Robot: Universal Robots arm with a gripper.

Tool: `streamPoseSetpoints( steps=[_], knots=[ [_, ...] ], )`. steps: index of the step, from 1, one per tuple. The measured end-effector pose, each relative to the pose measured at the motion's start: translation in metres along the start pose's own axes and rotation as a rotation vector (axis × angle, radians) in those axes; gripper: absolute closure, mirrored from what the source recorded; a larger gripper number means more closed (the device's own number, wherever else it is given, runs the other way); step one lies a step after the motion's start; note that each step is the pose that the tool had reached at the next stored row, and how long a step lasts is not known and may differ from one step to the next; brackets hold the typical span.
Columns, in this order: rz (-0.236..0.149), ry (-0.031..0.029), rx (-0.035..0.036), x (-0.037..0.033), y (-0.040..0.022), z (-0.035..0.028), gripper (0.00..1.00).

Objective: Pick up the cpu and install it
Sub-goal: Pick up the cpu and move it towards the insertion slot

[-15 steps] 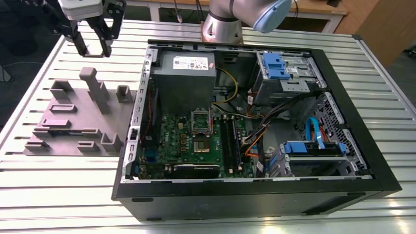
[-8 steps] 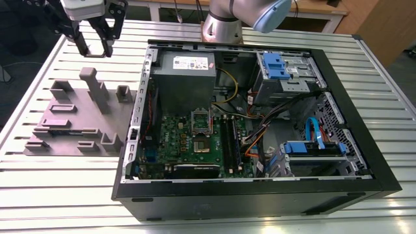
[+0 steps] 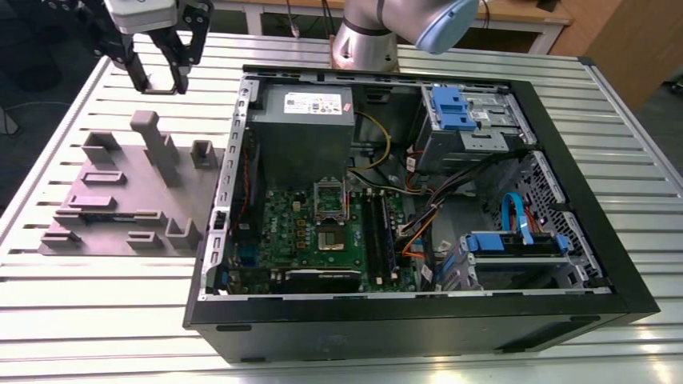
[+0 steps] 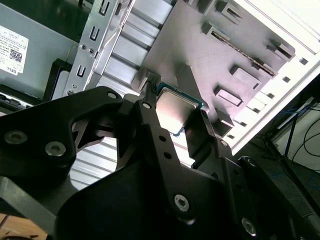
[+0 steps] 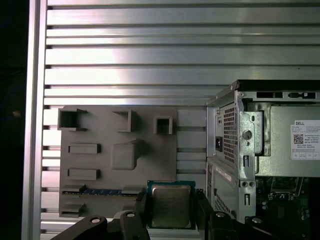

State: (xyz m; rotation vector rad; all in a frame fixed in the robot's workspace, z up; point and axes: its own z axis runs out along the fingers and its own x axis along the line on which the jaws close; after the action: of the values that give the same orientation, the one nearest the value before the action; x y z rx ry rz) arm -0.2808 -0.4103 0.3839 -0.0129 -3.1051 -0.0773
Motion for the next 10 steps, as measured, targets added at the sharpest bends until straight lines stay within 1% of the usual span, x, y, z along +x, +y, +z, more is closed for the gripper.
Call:
streamPoseSetpoints(
  steps=[10],
  knots=[
    [0.0, 0.0, -0.0001, -0.0083, 0.0001, -0.0003, 0.53]
  ],
)
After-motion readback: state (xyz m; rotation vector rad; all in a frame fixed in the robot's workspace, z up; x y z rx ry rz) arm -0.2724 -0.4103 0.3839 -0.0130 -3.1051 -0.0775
